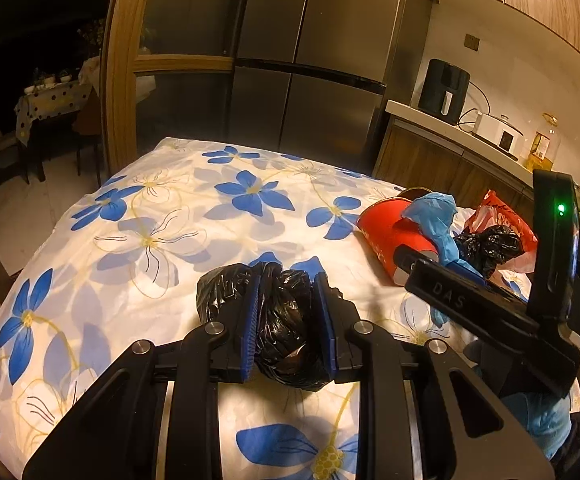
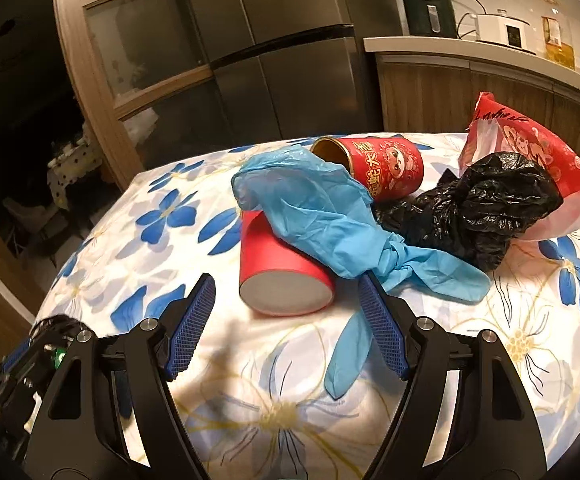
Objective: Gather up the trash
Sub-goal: 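Grasp the black plastic bag with the left tool while the right tool grasps a red paper cup, then carry the black bag and red paper cup over the black bin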
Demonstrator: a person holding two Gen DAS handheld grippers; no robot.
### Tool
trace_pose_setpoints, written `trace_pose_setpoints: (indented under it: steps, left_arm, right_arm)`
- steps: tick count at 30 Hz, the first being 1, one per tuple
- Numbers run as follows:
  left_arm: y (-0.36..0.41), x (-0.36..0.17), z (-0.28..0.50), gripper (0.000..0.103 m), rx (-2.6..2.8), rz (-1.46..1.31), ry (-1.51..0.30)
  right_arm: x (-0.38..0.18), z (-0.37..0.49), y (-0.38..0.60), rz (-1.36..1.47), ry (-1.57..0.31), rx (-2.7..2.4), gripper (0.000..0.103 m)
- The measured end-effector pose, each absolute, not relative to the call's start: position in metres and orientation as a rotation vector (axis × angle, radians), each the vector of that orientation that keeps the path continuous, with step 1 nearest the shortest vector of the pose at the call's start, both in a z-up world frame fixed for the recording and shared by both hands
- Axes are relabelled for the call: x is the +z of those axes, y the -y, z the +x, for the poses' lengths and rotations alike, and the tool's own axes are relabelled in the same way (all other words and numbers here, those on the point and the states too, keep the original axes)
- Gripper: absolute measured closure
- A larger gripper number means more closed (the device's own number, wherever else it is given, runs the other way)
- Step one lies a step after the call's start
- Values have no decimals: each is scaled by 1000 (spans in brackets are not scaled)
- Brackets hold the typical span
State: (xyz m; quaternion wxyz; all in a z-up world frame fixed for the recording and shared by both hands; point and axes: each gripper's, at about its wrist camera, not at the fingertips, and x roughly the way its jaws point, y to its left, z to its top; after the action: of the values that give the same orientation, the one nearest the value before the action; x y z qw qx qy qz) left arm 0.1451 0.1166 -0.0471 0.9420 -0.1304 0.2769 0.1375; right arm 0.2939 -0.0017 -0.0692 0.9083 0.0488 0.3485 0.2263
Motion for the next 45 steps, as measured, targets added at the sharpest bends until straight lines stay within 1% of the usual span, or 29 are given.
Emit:
trace_pose_setpoints:
  steps: [9, 11, 17, 34, 37, 45]
  left_arm:
    - [-119, -51, 150, 76, 255, -276, -580]
    - [-119, -50, 151, 76, 254, -273, -580]
    - [-118, -50, 150, 77, 260, -274, -581]
    - [-129, -27, 121, 77, 361, -274, -508]
    - [-126, -21, 114, 77, 368, -271, -496]
    - [-102, -11, 104, 77, 343, -246, -476]
  right_arm:
    - [-70, 315, -10, 107, -735, 466, 31]
    - [-71, 317, -11, 100, -743, 472, 46]
    - [-70, 312, -14, 82, -730, 498, 50]
    - [-38, 241, 9, 93, -666, 699, 50]
    - [-36, 228, 20, 106, -672, 728, 50]
    - [-20, 200, 61, 132, -620, 693, 50]
